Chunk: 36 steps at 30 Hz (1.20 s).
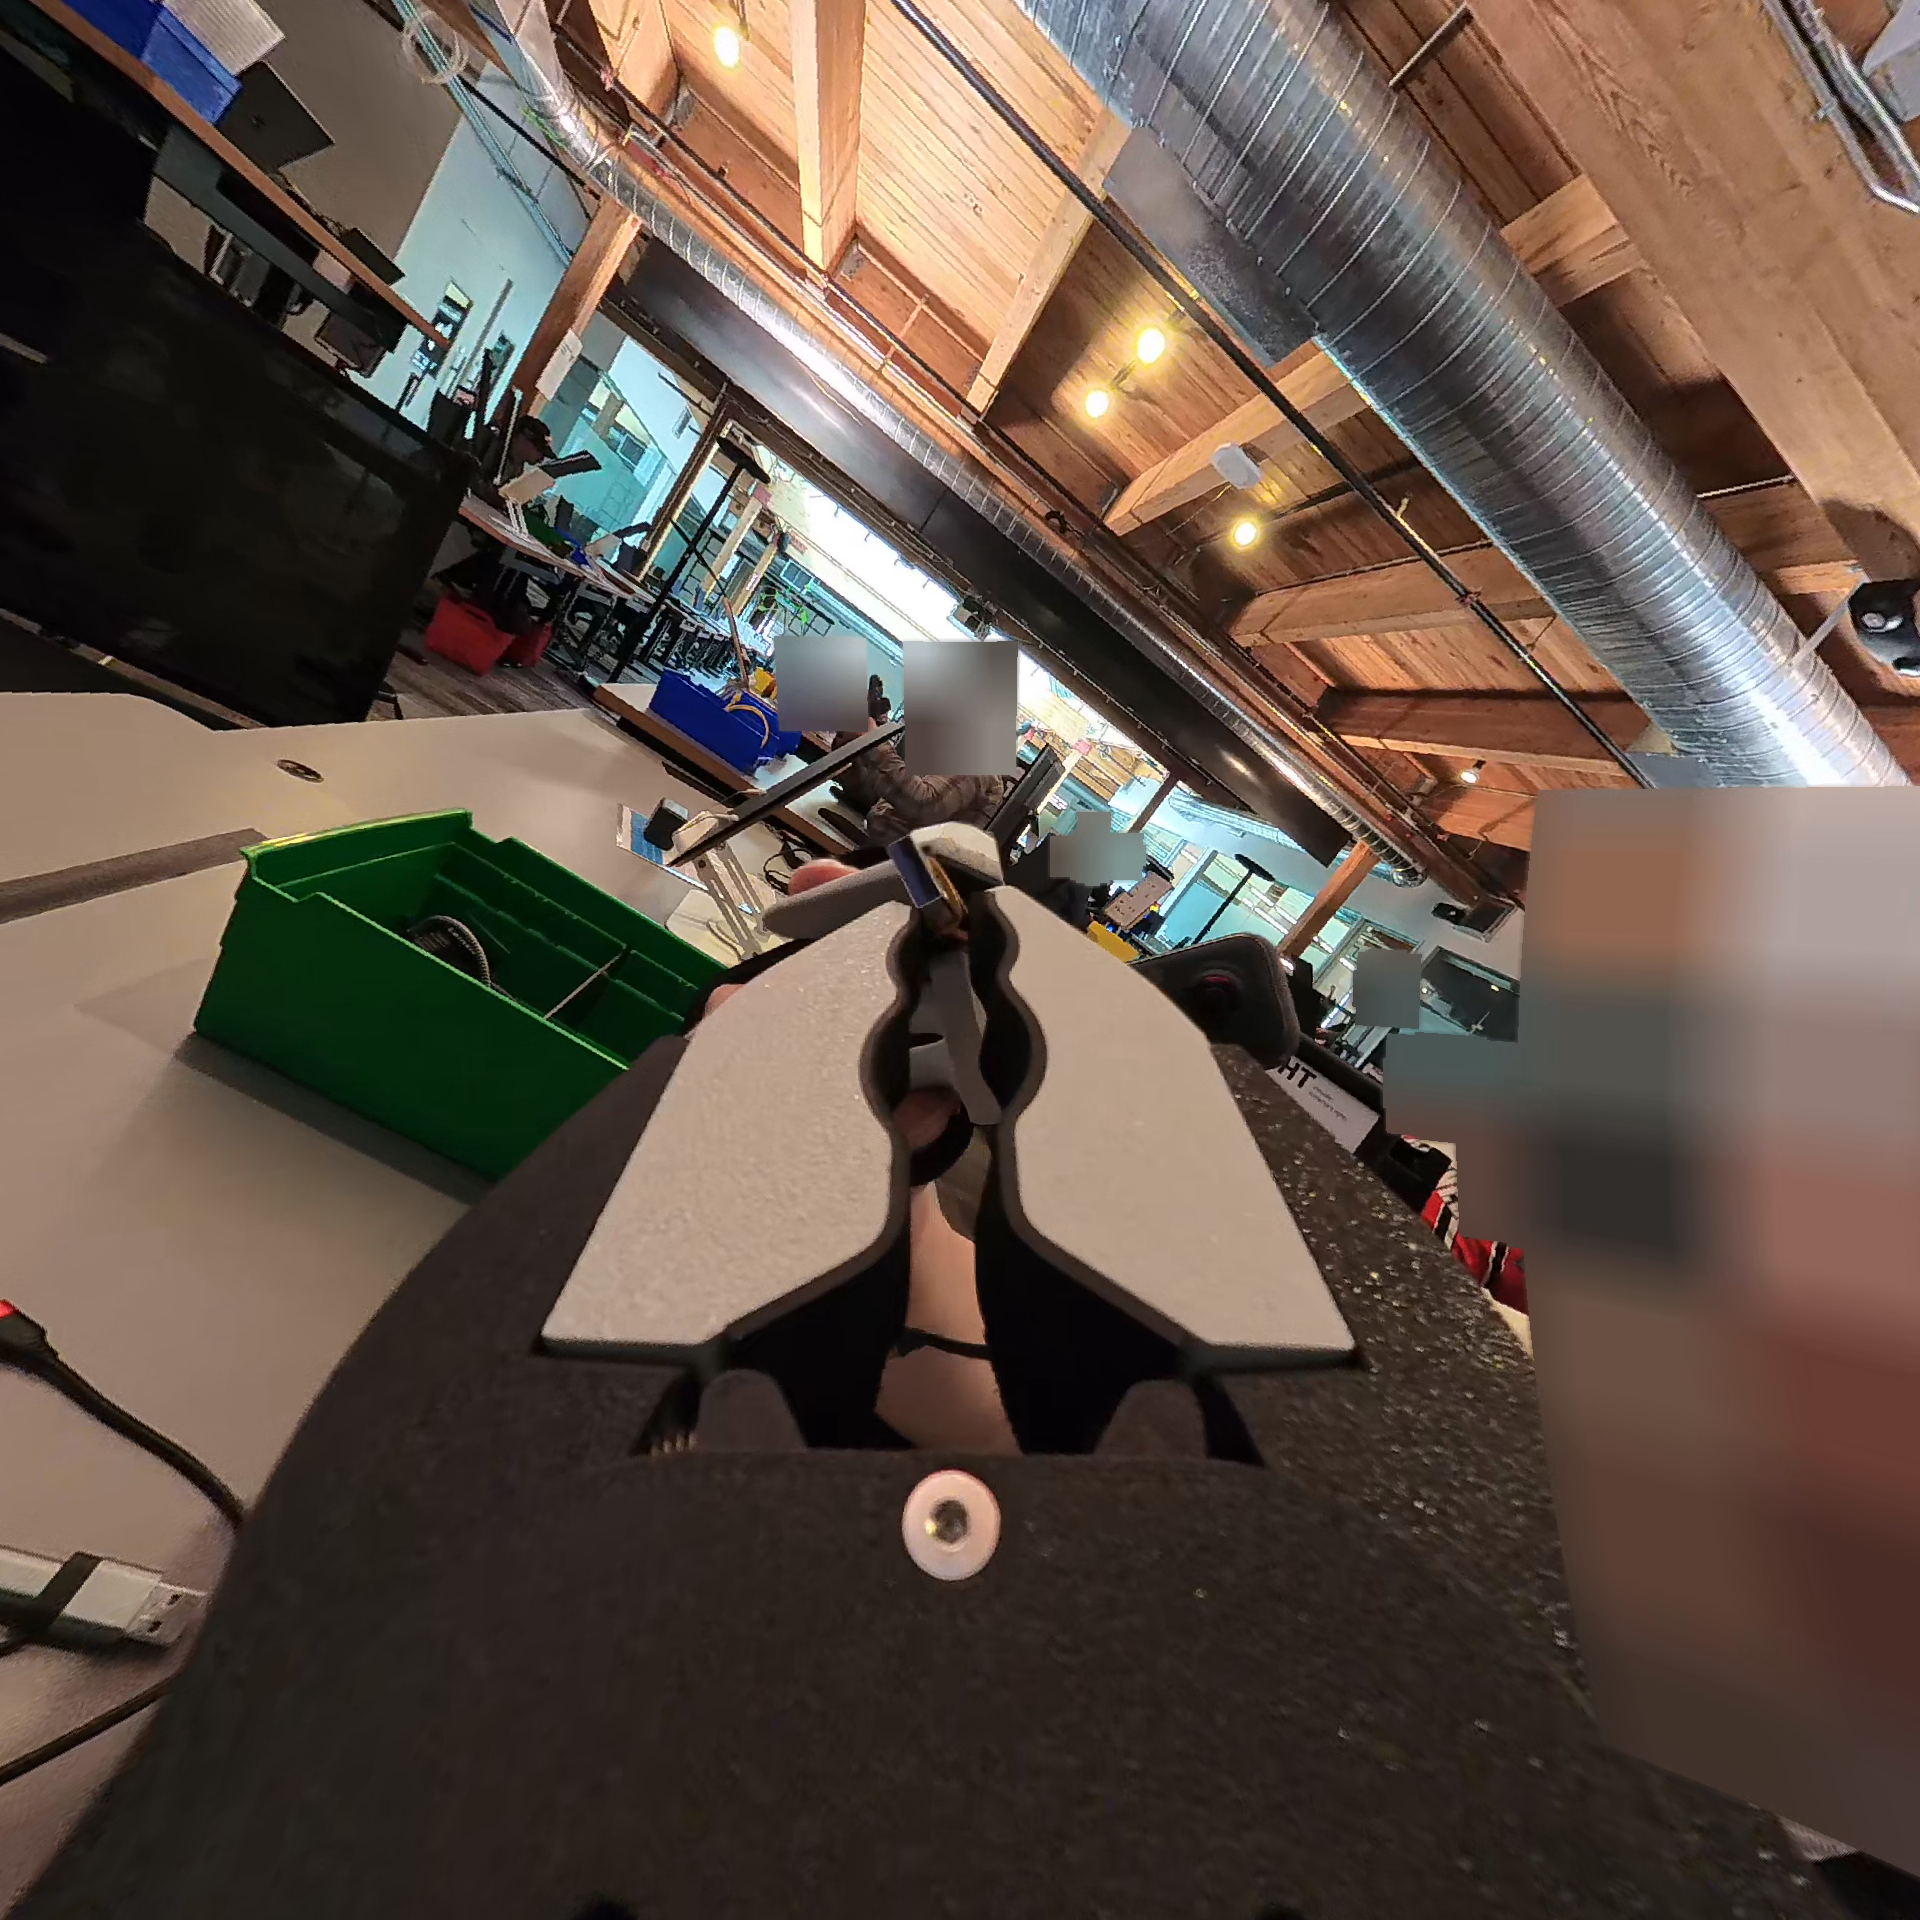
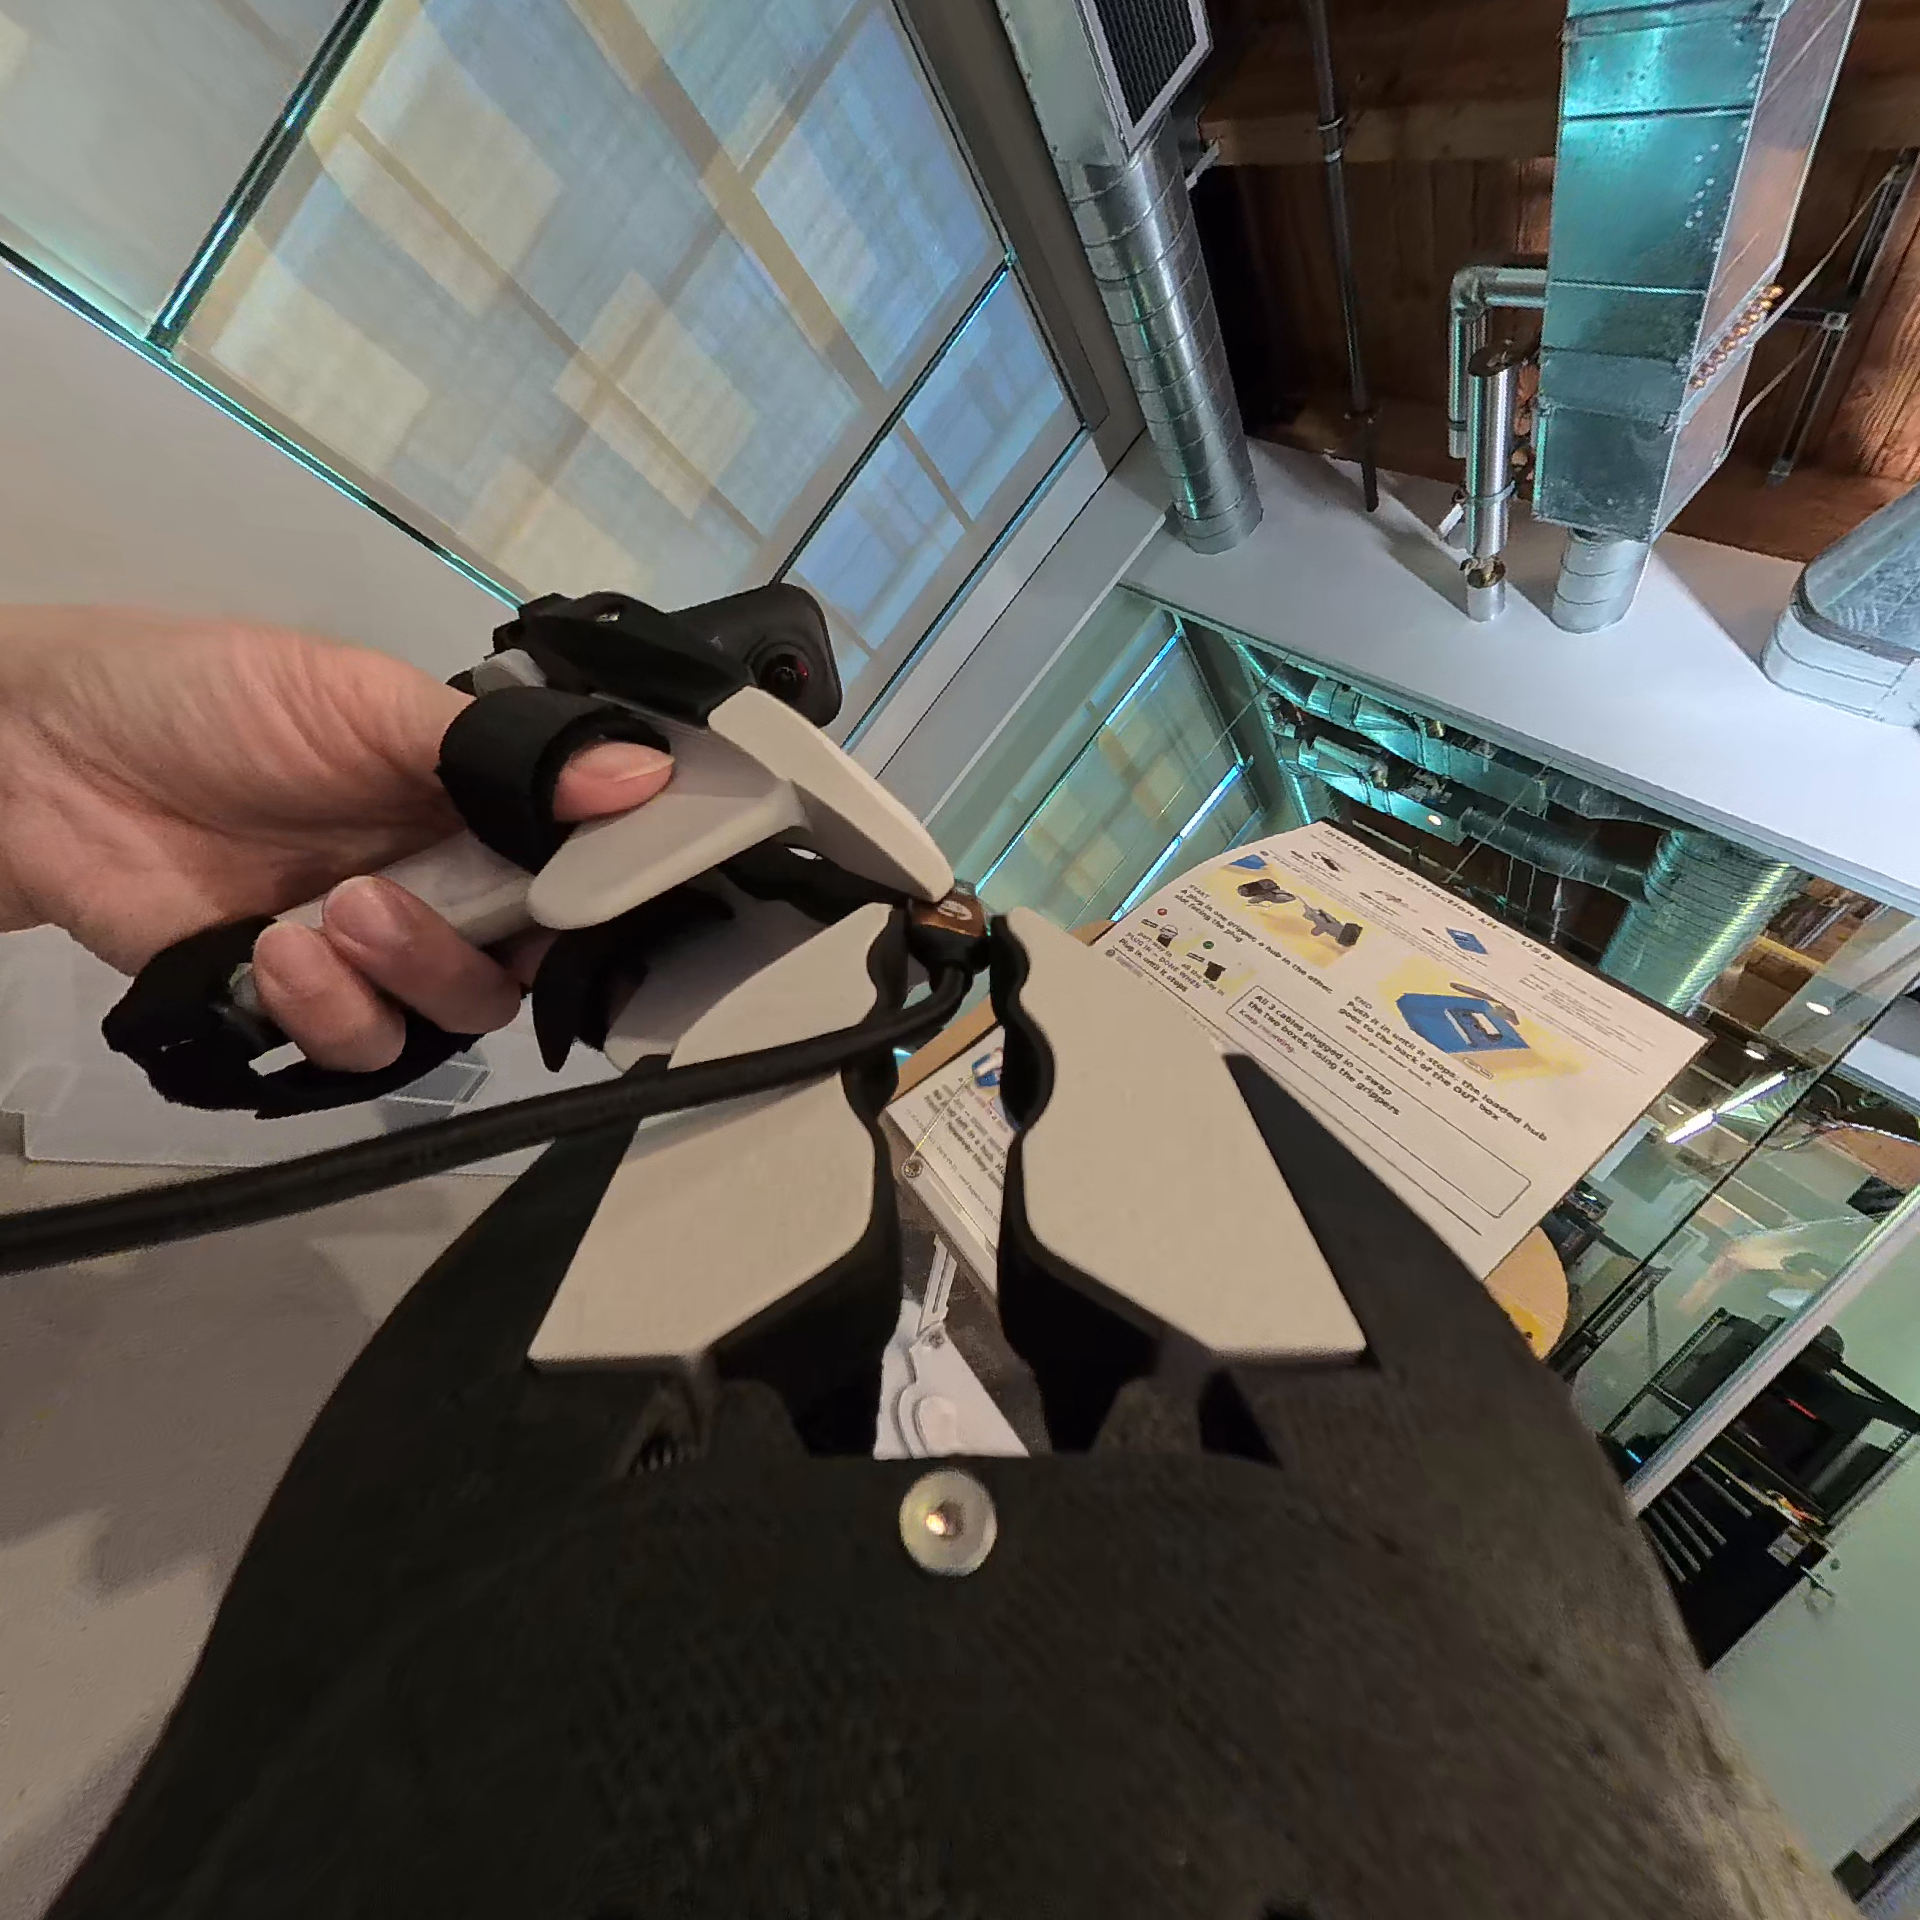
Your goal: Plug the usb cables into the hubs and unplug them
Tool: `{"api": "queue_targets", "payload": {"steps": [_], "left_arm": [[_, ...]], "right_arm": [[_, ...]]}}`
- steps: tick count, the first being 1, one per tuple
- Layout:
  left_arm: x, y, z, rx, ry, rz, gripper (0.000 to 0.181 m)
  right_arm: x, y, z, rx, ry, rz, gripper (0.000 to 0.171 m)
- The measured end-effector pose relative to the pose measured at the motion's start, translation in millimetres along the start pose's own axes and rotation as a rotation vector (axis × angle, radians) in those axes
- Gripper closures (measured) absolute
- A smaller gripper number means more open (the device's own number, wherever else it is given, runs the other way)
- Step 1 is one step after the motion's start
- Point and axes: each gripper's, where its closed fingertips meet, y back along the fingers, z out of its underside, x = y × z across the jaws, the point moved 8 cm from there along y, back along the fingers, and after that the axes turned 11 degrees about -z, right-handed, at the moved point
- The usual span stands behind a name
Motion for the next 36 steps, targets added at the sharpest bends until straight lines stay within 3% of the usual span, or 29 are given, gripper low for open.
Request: {"api": "queue_targets", "payload": {"steps": [6, 7, 9, 11, 17, 24, 32, 36], "left_arm": [[0, 0, -2, 0.012, -0.056, -0.011, 0.170], [-1, 1, -6, 0.054, -0.082, -0.027, 0.160], [-3, 9, -14, 0.139, -0.170, -0.119, 0.144], [-7, 18, -19, 0.150, -0.291, -0.231, 0.143], [-59, 27, -3, -0.254, -0.460, -0.722, 0.142], [-155, 28, 48, -0.677, -0.308, -0.925, 0.136], [-196, 44, 70, -0.926, -0.478, -1.216, 0.131], [-206, 48, 77, -0.955, -0.444, -1.214, 0.127]], "right_arm": [[2, 1, 0, -0.008, -0.007, 0.004, 0.156], [3, 2, 1, -0.010, -0.009, 0.008, 0.157], [8, 4, 2, -0.027, -0.016, 0.013, 0.157], [15, 8, 4, -0.049, -0.022, 0.028, 0.156], [39, 24, 10, -0.137, -0.045, 0.061, 0.156], [55, 38, 15, -0.200, -0.043, 0.084, 0.156], [56, 37, 22, -0.246, -0.048, 0.054, 0.156], [54, 35, 26, -0.264, -0.048, 0.036, 0.156]]}}
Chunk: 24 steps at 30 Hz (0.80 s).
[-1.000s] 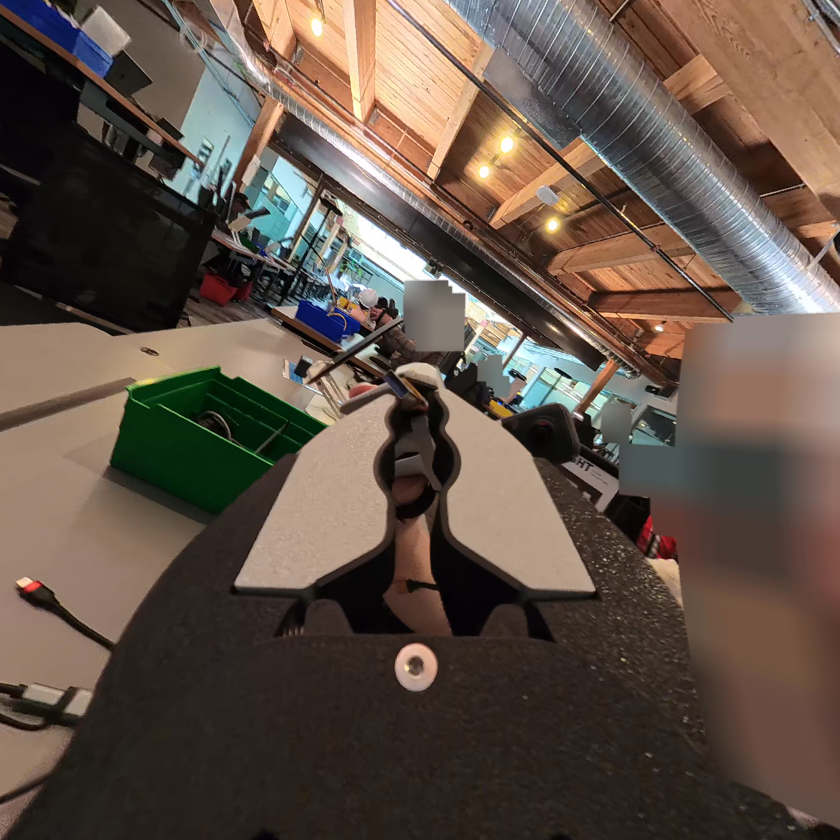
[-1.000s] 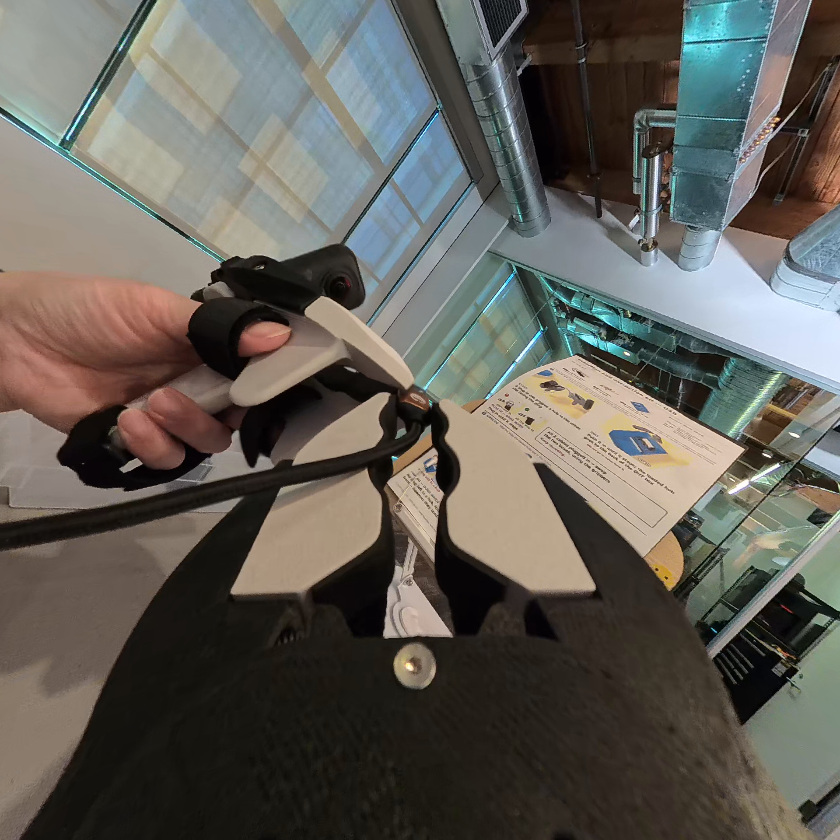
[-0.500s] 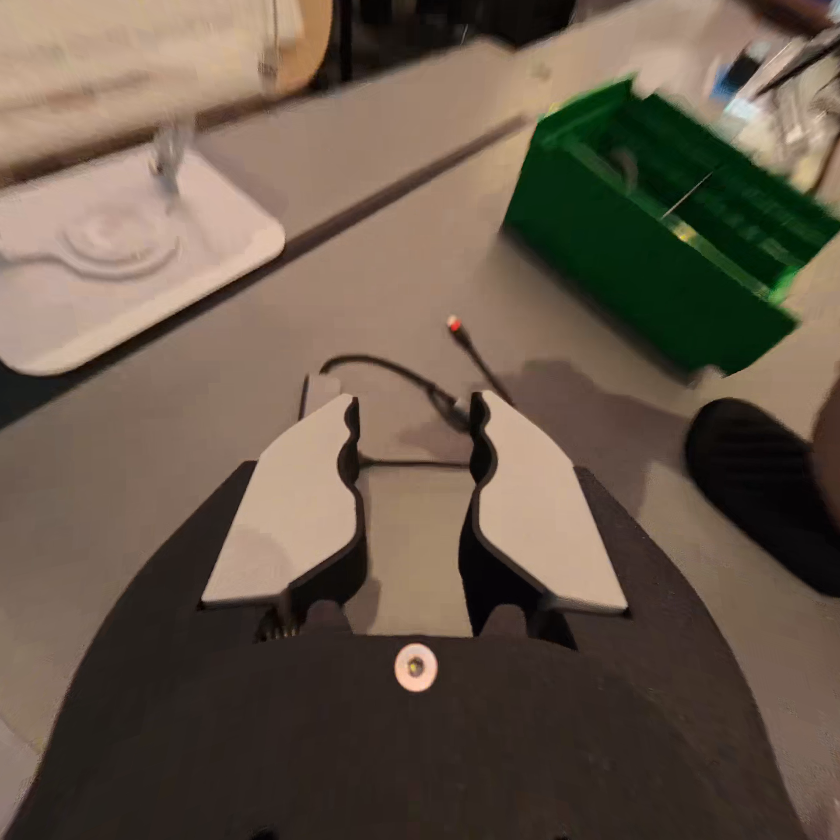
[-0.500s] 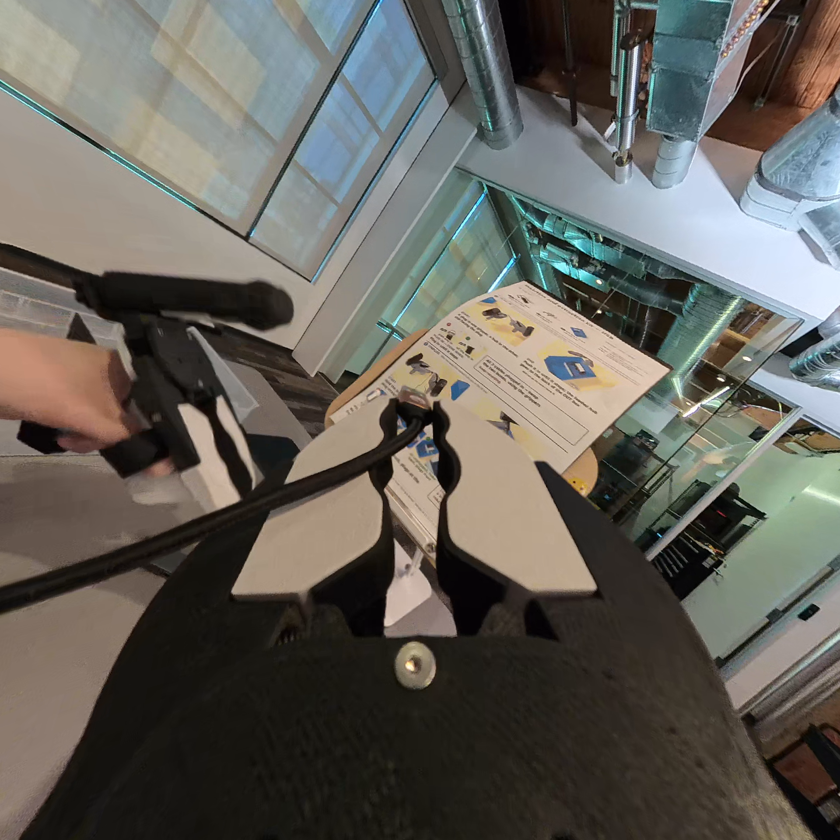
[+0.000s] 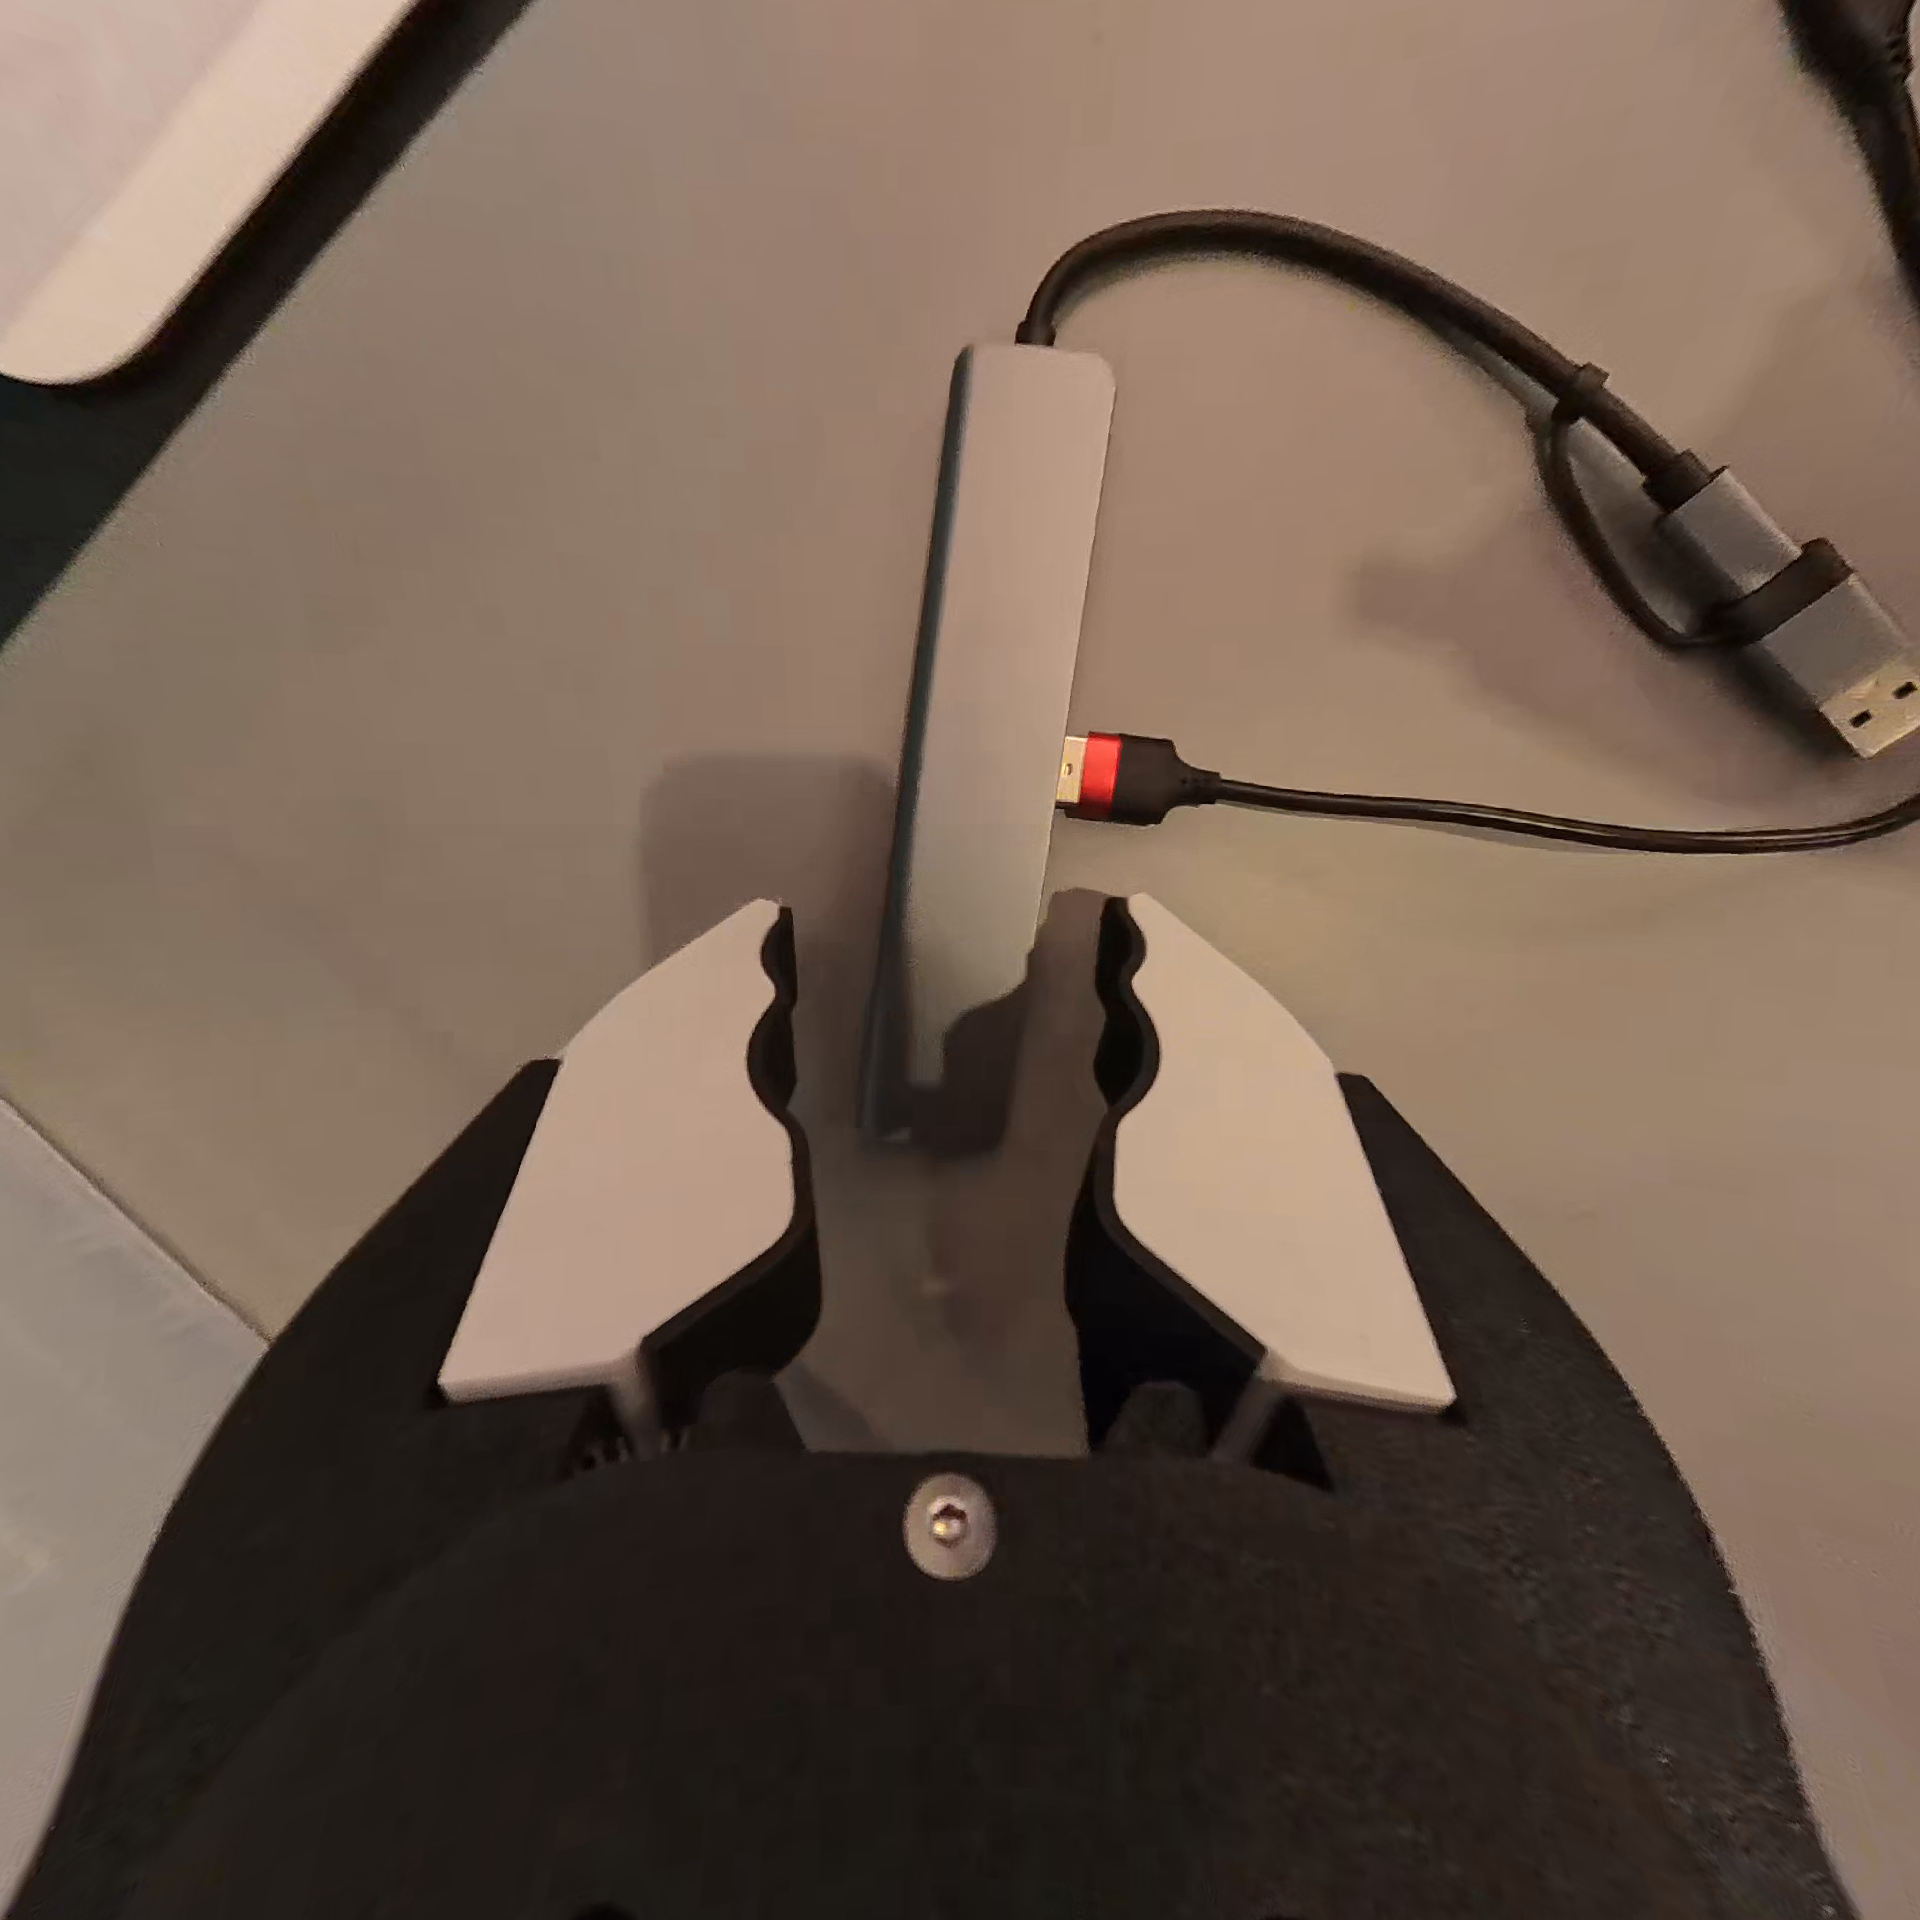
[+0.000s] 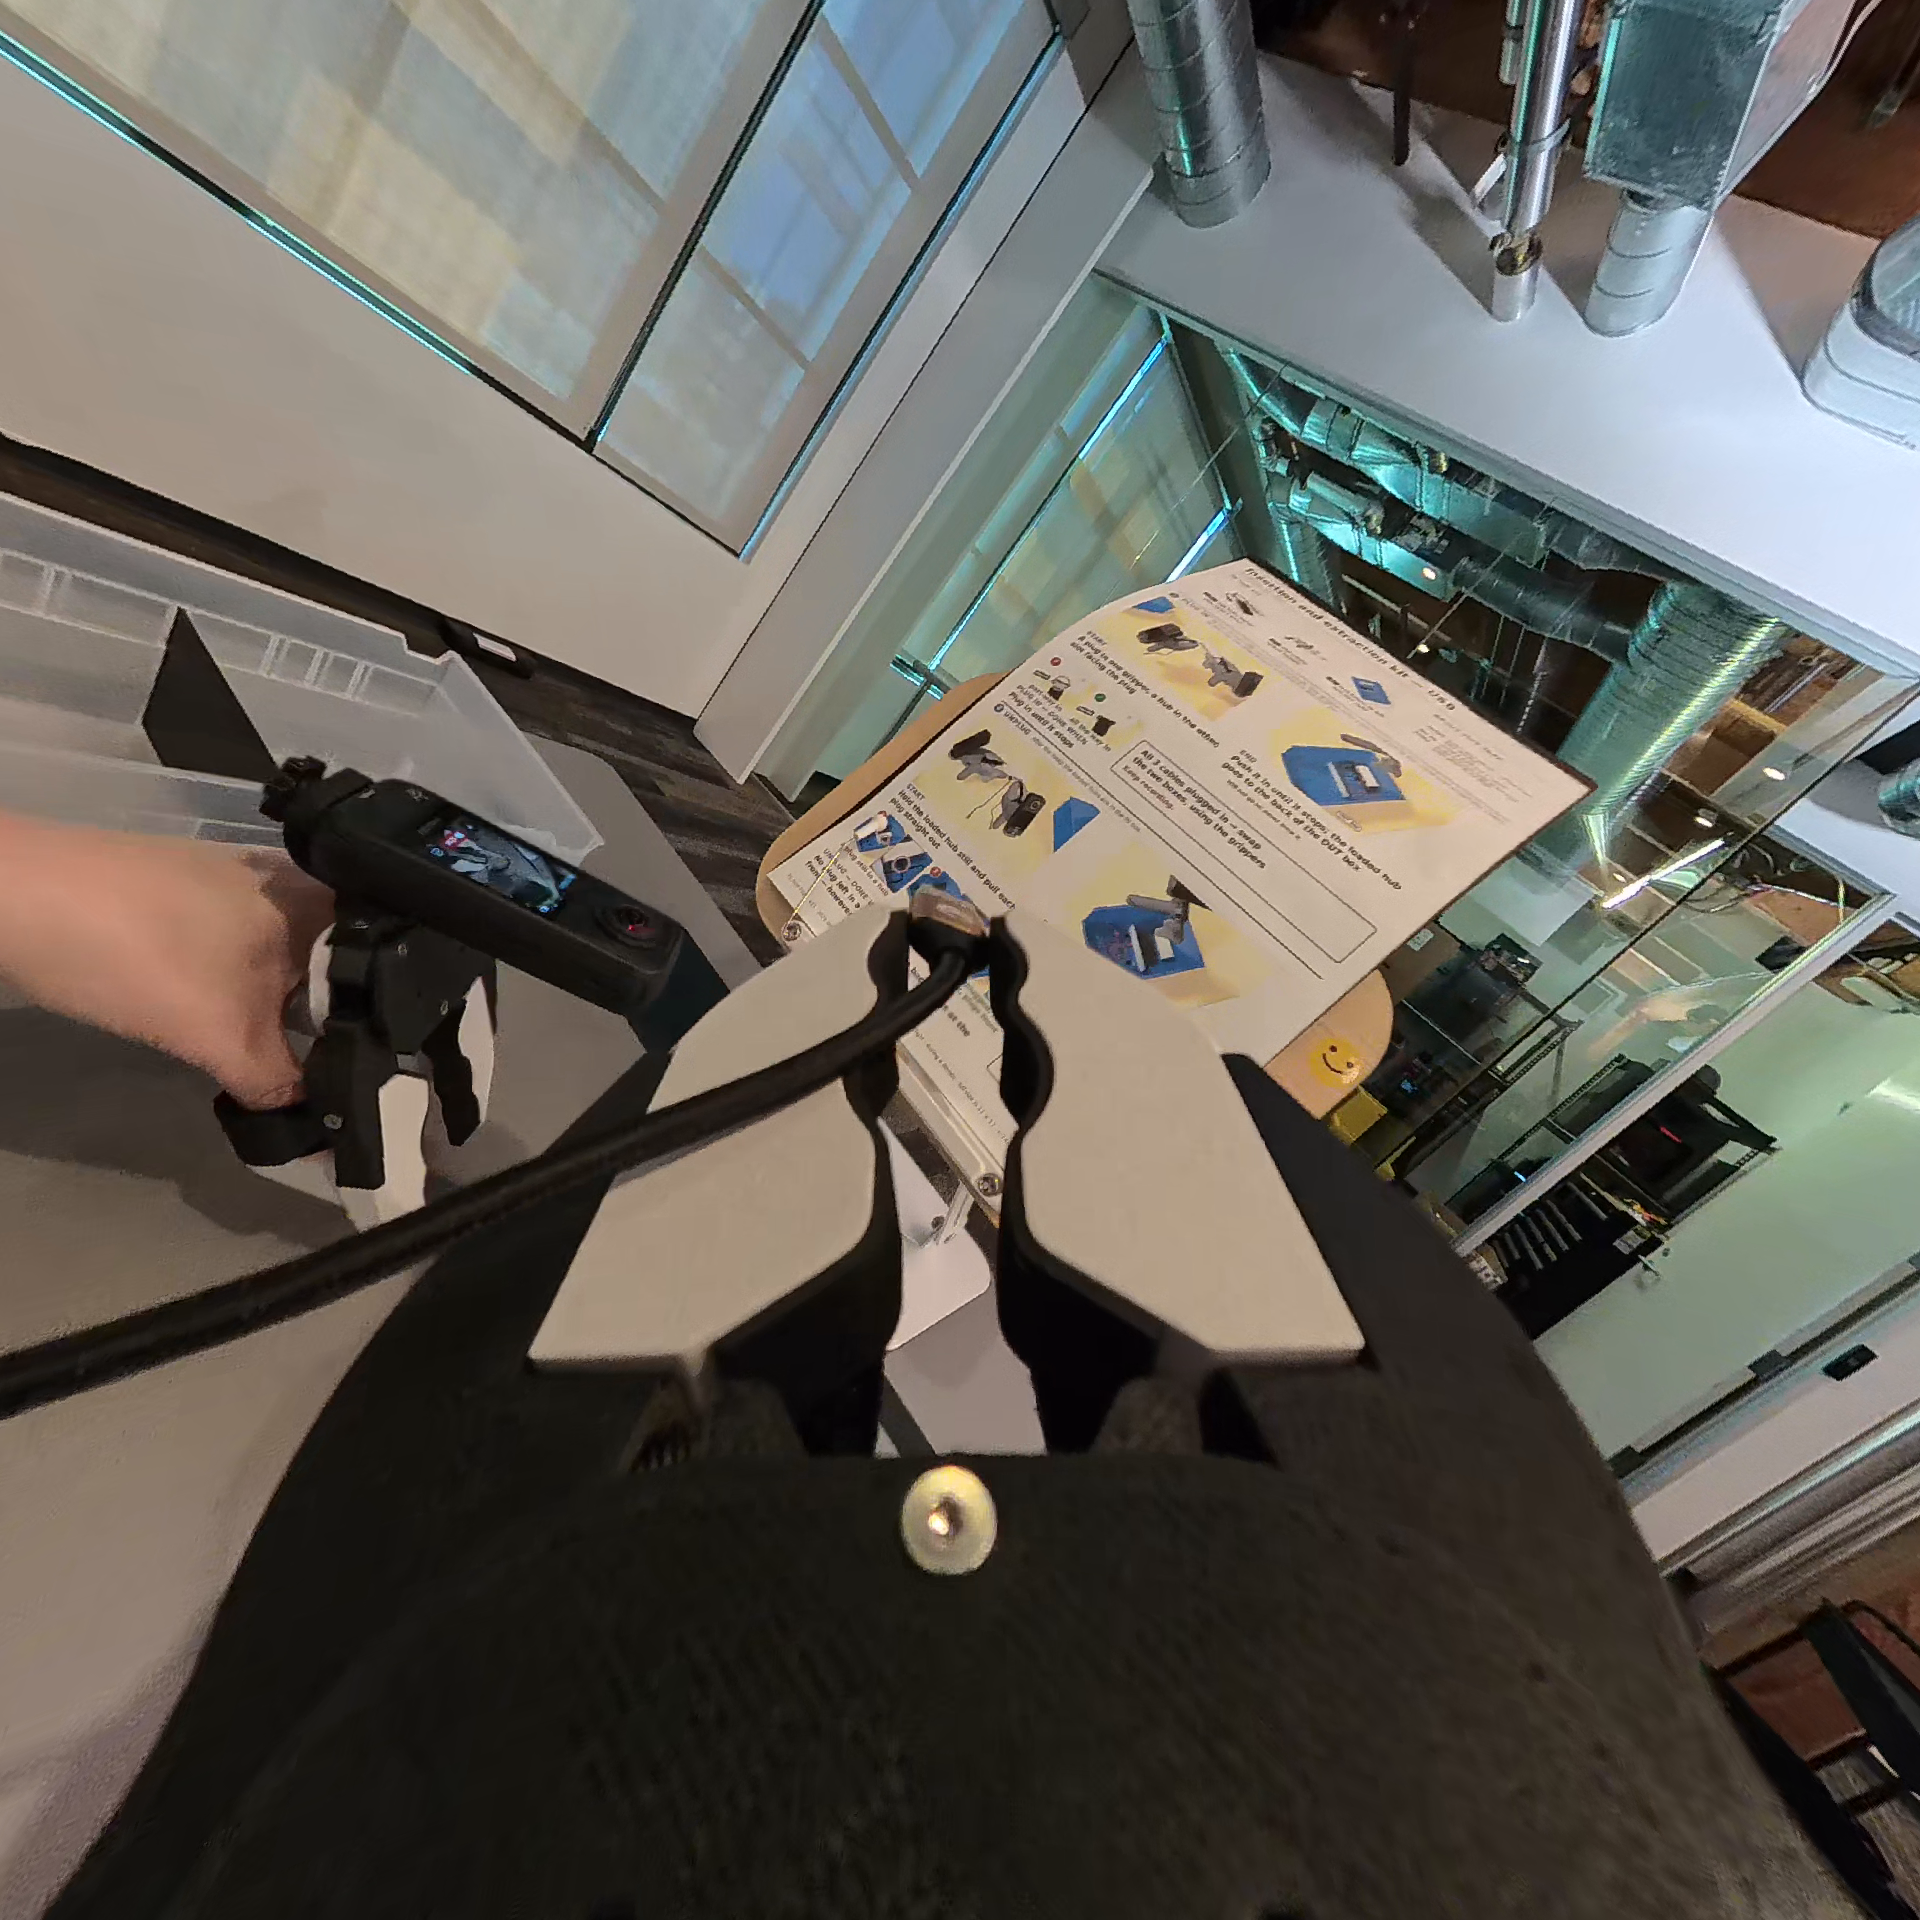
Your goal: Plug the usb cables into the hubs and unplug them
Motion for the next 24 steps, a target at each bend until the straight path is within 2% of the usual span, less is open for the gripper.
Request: {"api": "queue_targets", "payload": {"steps": [5, 12, 17, 24], "left_arm": [[-5, -9, 3, 0.011, 0.058, 0.059, 0.115], [-4, -10, 6, 0.066, 0.078, 0.048, 0.117], [-3, -5, 9, -0.026, 0.078, 0.043, 0.117], [-5, -3, 12, -0.053, 0.055, 0.051, 0.119]], "right_arm": [[-1, -3, 4, -0.020, -0.001, -0.016, 0.156], [0, -3, 8, -0.019, -0.018, -0.017, 0.156], [1, -3, 11, -0.032, -0.019, -0.021, 0.156], [-1, -7, 14, -0.049, -0.008, -0.031, 0.156]]}}
